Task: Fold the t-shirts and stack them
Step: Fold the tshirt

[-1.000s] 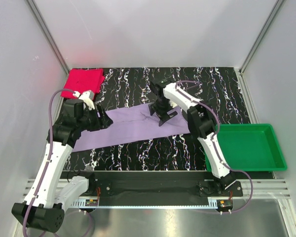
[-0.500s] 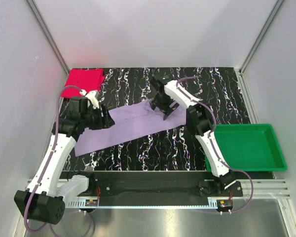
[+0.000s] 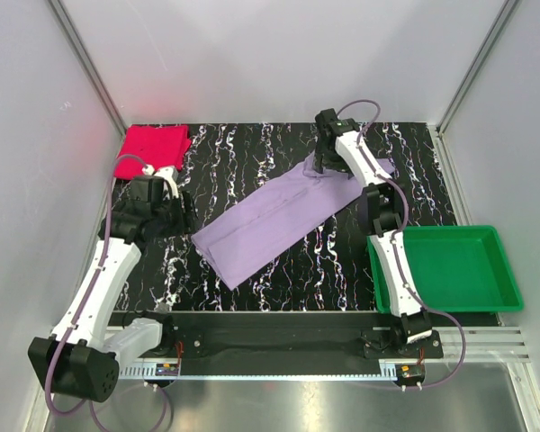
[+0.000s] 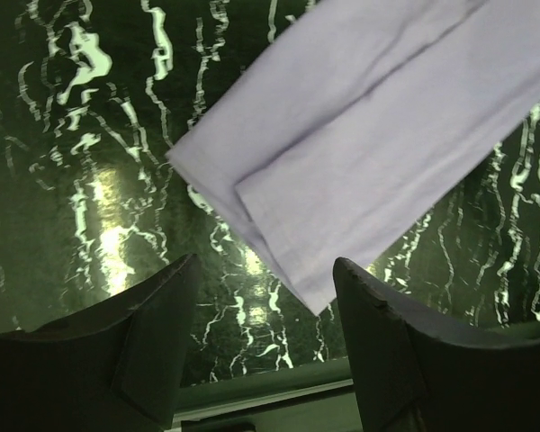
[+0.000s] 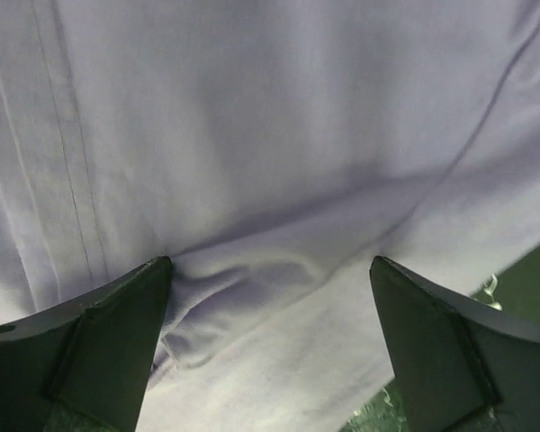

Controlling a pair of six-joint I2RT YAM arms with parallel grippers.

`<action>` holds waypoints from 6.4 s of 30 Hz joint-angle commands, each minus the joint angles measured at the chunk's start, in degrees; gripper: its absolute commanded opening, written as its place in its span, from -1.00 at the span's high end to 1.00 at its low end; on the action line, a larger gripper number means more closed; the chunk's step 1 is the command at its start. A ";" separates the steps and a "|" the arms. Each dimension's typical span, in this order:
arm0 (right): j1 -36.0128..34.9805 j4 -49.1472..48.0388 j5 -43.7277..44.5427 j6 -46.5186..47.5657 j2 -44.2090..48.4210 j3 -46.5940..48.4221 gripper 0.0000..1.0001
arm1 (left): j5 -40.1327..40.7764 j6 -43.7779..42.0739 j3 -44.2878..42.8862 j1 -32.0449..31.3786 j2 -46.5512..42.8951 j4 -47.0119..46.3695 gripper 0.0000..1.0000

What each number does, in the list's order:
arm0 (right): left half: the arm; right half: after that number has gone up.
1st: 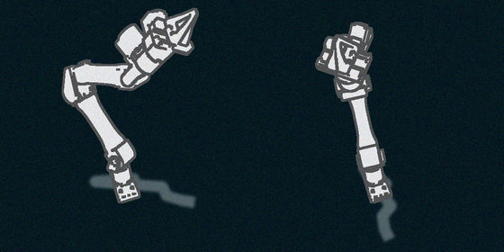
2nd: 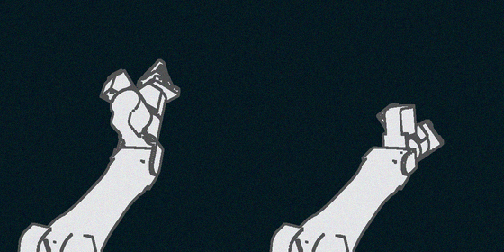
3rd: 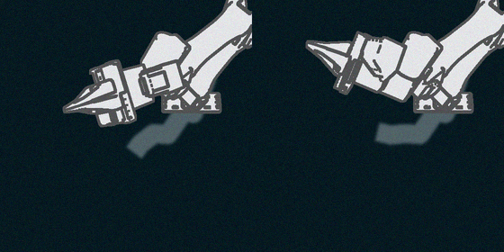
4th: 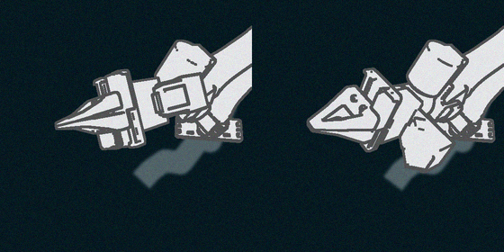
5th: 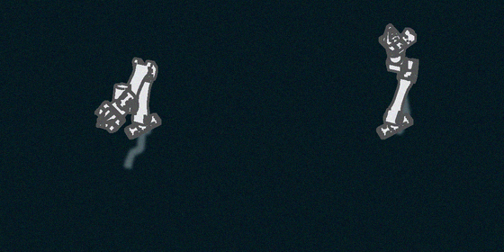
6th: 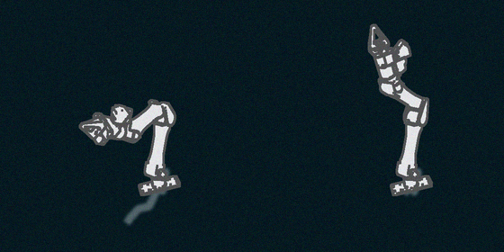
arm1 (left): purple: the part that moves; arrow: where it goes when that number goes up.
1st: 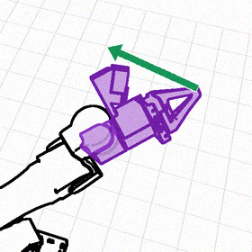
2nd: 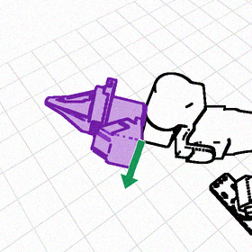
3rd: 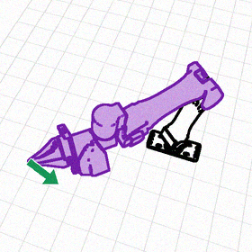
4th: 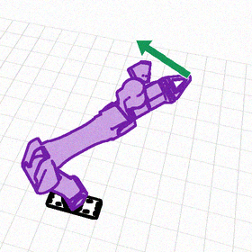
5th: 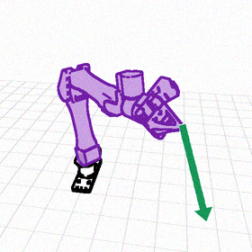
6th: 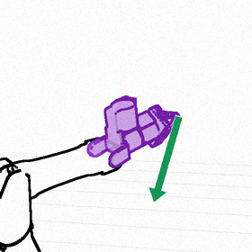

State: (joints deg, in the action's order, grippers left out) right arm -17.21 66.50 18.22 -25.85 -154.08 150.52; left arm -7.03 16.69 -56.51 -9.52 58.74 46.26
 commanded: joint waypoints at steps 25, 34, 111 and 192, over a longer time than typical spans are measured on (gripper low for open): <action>-32.00 6.27 -0.47 -21.53 5.29 -0.05 -0.99 | 9.05 7.83 -0.97 0.73 -4.51 2.69 -0.36; -35.69 8.99 1.65 -18.36 -1.83 2.50 -0.99 | 9.66 7.40 -1.32 0.82 -6.80 4.36 -0.37; -7.93 -30.66 -13.47 0.53 4.97 6.13 -0.95 | -16.97 13.19 13.88 -5.06 9.46 -19.19 -0.48; -37.10 -26.51 -20.85 -29.61 68.48 -105.78 0.14 | -1.67 46.59 21.79 -41.90 16.06 -11.45 -0.07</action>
State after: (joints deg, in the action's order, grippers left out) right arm -53.69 41.10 -3.64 -55.09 -85.19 44.97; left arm -7.53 62.30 -35.03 -50.70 74.35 35.86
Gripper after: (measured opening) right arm 0.429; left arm 0.548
